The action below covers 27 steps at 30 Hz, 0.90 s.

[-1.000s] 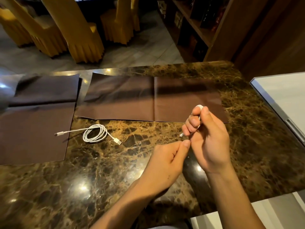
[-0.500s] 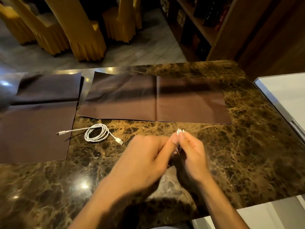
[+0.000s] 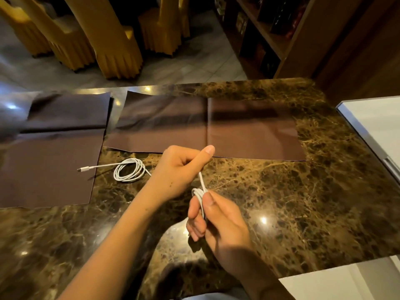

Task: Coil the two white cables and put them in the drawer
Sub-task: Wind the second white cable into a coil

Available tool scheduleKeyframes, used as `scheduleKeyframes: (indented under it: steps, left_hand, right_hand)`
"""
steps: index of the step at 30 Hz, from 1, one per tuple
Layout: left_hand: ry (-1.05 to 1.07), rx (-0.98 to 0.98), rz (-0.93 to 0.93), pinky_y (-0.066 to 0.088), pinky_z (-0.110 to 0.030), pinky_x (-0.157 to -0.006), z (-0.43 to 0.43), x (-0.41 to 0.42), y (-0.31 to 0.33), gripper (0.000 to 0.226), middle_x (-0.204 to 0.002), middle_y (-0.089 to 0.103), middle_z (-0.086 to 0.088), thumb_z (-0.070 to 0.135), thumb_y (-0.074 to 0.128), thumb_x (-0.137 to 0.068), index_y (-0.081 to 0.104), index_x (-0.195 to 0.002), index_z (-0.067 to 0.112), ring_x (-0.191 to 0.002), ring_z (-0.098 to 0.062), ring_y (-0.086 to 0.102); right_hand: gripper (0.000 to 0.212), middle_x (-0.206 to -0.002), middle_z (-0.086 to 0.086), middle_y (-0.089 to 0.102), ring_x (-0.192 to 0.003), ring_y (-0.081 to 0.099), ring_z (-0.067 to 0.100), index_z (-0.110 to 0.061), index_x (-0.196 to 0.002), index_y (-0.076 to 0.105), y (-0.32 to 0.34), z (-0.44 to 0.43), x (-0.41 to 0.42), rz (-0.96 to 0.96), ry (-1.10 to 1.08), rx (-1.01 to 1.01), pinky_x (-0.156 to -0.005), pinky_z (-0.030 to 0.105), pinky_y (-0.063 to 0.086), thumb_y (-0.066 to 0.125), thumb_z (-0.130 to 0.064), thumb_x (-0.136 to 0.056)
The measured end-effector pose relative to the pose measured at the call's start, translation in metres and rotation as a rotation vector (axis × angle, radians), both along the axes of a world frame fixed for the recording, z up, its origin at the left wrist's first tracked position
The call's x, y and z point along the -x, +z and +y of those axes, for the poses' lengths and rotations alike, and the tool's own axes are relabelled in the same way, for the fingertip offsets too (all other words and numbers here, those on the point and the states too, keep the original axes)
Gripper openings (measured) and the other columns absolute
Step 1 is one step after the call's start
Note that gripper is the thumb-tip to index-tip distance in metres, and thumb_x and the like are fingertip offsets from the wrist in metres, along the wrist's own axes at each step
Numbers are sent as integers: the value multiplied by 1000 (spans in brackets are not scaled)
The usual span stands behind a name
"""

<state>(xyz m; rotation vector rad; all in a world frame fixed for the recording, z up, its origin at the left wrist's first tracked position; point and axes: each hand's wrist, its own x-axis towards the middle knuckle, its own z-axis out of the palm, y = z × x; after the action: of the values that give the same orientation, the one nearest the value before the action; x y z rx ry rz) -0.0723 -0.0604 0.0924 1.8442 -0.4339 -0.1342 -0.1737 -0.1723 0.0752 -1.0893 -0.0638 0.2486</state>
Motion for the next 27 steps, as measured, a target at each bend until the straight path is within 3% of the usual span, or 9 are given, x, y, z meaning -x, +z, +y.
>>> scheduleKeyframes:
  steps: [5, 9, 11, 13, 15, 19, 22, 27]
  left_hand:
    - [27, 223, 138, 27, -11, -44, -19, 20, -10, 53, -41, 33, 15, 33, 49, -96, 37, -45, 28, -41, 1, 27]
    - [54, 302, 107, 39, -14, -53, -27, 35, -10, 48, -55, 48, 8, 22, 41, -105, 52, -59, 10, -51, -1, 42]
    - [71, 314, 145, 45, -17, -57, -32, 43, -8, 50, -59, 58, 6, 27, 37, -106, 61, -68, 5, -55, -4, 52]
    - [103, 245, 91, 48, -25, -58, -34, 48, -8, 58, -59, 62, 1, 43, 33, -105, 63, -69, 9, -56, -10, 58]
    - [120, 152, -49, 48, -33, -60, -34, 53, -11, 59, -62, 61, -3, 45, 33, -105, 60, -68, 7, -59, -17, 57]
    - [99, 51, -246, 41, -15, -68, -31, 57, -12, 32, -77, 53, 9, 23, 38, -105, 55, -77, 23, -71, -5, 52]
    - [23, -46, -249, 45, -21, -75, -27, 56, -15, 31, -89, 53, -1, 19, 37, -105, 59, -85, 10, -82, -12, 54]
    - [0, -315, -344, 41, -23, -61, -17, 51, -19, 30, -81, 46, 7, 28, 32, -106, 50, -88, 13, -66, -11, 46]
  right_hand:
    - [36, -56, -1, 42, -49, 40, 11, -11, -77, 65, 15, -9, -1, 1, -19, -248, -49, 25, 35, 65, -44, -92]
    - [38, -49, -5, 39, -42, 36, 8, -11, -68, 60, 23, -18, -8, -44, -107, -307, -42, 23, 31, 68, -41, -90]
    - [41, -47, -6, 37, -39, 32, 7, -11, -64, 56, 27, -23, -12, -58, -146, -325, -38, 22, 28, 68, -40, -90]
    - [42, -45, -8, 37, -37, 27, 7, -12, -62, 52, 29, -26, -16, -57, -172, -327, -36, 23, 24, 68, -39, -90]
    - [43, -43, -8, 37, -36, 24, 9, -12, -62, 51, 29, -28, -18, -49, -187, -338, -36, 25, 21, 69, -38, -90]
    - [44, -41, -8, 37, -34, 24, 8, -13, -59, 50, 27, -32, -21, -32, -210, -339, -34, 23, 24, 73, -39, -87]
    - [46, -40, -8, 37, -32, 27, 6, -13, -58, 48, 21, -35, -23, -15, -204, -344, -33, 21, 23, 74, -38, -86]
    - [38, -41, -6, 38, -31, 35, 4, -10, -61, 54, 12, -38, -32, 80, -217, -217, -33, 21, 29, 65, -32, -90]
